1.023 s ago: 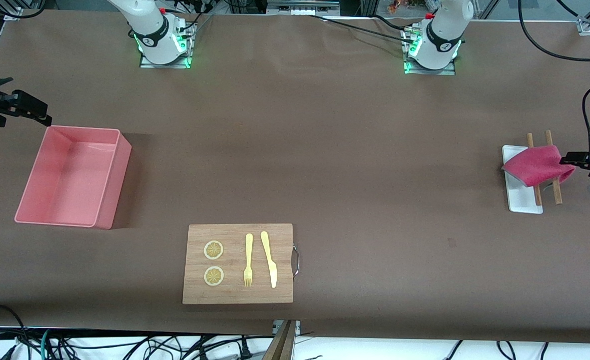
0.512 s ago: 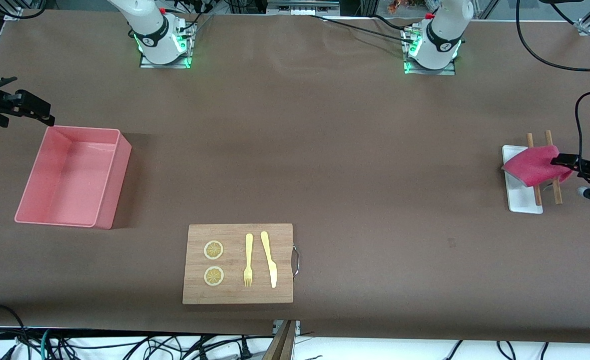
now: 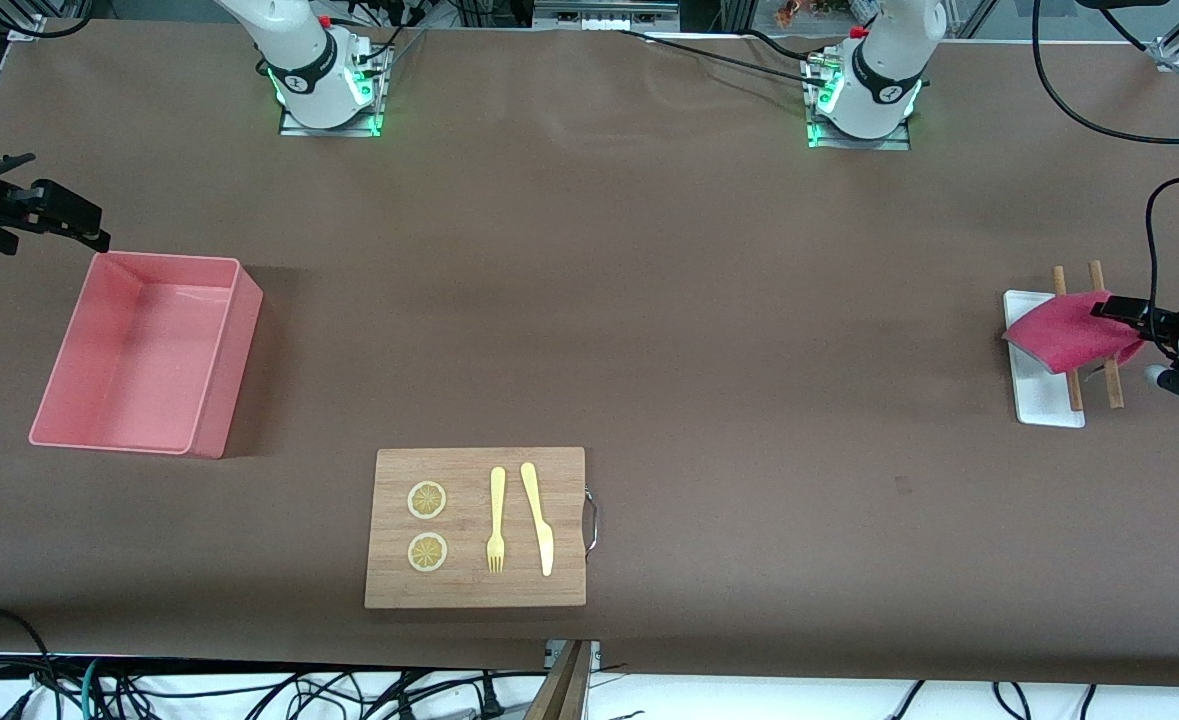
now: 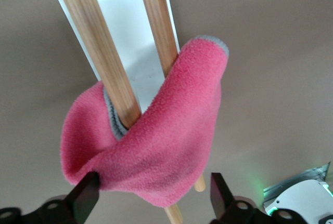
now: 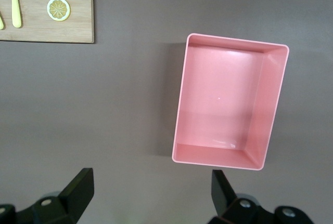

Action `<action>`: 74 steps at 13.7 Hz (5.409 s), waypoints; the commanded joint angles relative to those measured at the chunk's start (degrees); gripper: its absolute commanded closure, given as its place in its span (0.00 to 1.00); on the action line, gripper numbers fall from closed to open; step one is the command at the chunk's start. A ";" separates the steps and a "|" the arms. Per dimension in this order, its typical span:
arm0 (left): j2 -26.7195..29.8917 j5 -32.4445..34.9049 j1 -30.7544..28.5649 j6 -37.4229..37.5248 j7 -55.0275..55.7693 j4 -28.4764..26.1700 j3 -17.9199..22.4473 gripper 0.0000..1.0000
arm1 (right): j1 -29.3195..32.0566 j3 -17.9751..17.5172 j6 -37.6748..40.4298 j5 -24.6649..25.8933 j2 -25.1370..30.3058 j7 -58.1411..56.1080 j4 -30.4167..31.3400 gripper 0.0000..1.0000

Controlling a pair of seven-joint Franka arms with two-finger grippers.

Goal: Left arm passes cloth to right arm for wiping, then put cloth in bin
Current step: 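Reach the left gripper to the pink cloth and grasp it, then lift the cloth with the left gripper while the right gripper approaches, then grasp the cloth edge with the right gripper from the left gripper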

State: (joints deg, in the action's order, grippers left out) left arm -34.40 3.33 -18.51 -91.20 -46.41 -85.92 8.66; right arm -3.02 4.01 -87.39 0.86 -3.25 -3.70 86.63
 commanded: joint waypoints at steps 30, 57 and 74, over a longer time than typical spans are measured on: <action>-0.93 -48.64 26.74 24.17 56.28 21.06 -0.75 1.00 | -5.06 -0.15 -3.38 -3.90 -8.52 6.47 -0.68 0.00; -11.30 -82.60 66.41 -45.91 89.30 21.76 -0.75 1.00 | -5.16 -3.66 -24.24 -53.48 -19.25 34.99 16.18 0.00; -10.78 -81.47 66.15 -45.82 88.51 21.67 -0.31 0.00 | -5.15 -5.33 -23.97 -60.80 -18.63 42.98 18.40 1.00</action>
State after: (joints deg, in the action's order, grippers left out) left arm -44.92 -77.69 47.48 -136.73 42.67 -65.41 7.79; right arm -8.51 -0.92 -110.99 -58.31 -23.27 38.85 103.71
